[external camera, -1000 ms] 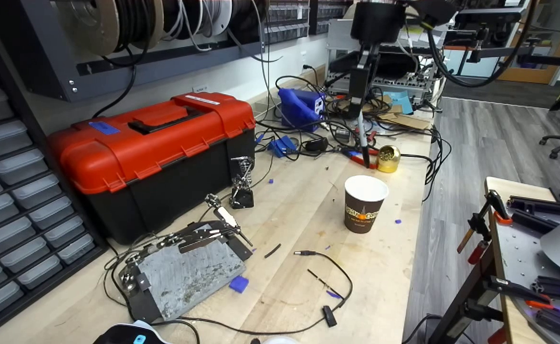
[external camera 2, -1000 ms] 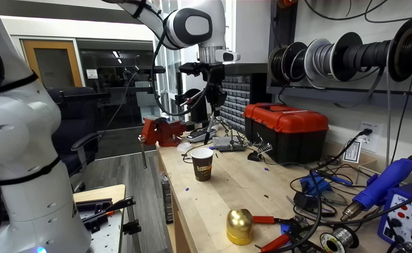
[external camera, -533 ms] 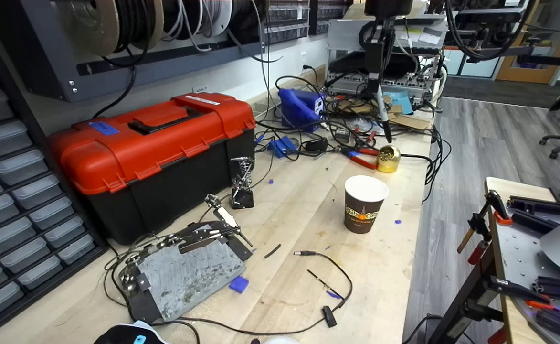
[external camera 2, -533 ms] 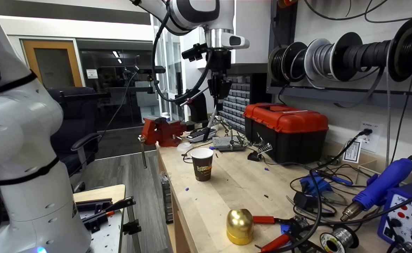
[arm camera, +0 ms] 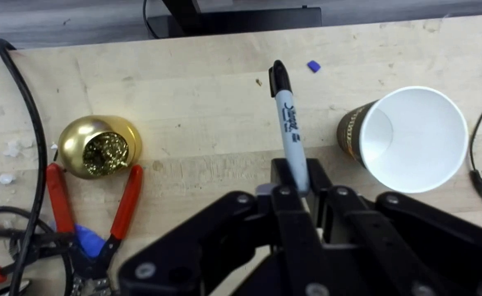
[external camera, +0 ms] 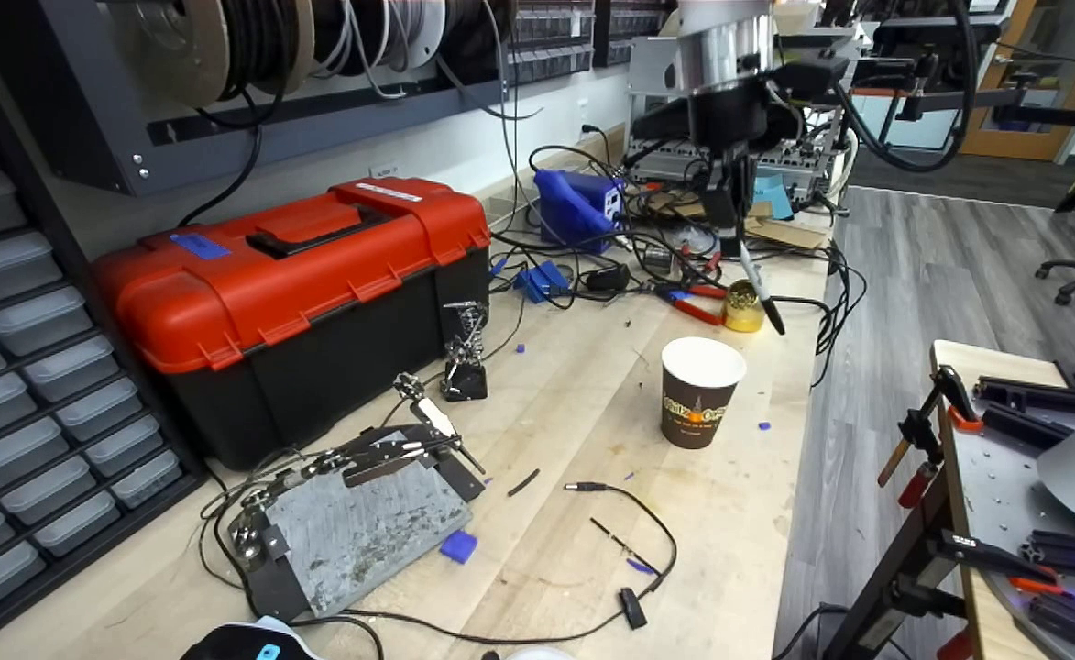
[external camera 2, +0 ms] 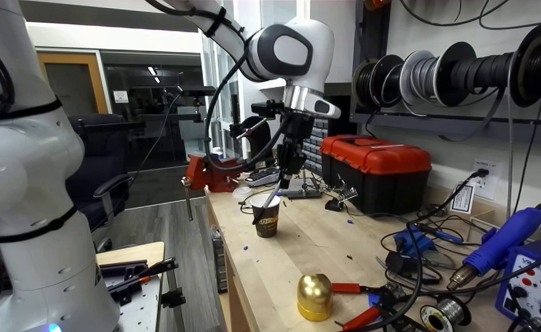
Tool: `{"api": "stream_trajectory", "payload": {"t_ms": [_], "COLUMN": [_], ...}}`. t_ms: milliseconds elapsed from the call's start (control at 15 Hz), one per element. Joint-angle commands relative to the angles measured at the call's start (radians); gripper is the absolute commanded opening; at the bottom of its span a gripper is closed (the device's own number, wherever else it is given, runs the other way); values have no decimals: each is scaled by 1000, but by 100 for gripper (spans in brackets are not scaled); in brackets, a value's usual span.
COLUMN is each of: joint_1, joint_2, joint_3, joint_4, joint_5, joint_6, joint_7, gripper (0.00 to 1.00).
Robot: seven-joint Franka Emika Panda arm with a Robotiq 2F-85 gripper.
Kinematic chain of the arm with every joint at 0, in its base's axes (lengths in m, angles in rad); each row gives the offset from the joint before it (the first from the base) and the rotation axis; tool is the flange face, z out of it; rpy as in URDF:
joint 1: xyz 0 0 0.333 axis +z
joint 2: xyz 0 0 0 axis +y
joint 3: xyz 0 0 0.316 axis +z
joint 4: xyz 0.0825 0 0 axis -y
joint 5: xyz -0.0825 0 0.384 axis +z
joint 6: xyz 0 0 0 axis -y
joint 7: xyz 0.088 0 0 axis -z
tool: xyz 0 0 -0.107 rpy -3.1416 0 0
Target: Remove the marker from the cup and place it on the table
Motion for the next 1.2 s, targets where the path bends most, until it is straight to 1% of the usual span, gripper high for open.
{"api": "stream_trajectory", "payload": {"t_ms": [0, 200, 267, 333, 533, 800, 867, 933, 1000, 1133], "joint_1": [-4, -3, -3, -2, -2, -1, 3, 3, 4, 4], "joint_2": [118, 182, 196, 209, 229, 241, 240, 242, 243, 244], "joint_3": [-11, -16, -18, -19, -22, -23, -18, -18, -18, -18], "joint_4": [25, 44, 50, 54, 57, 38, 48, 48, 48, 48], "joint_5": [4, 7, 8, 8, 3, 1, 2, 2, 2, 2], "joint_6": [10, 7, 10, 19, 84, 249, 187, 196, 196, 196], "joint_7": [11, 10, 8, 5, -3, 1, -2, -2, -2, -2], "gripper": [3, 3, 37, 39, 57, 81, 89, 70, 77, 89]}}
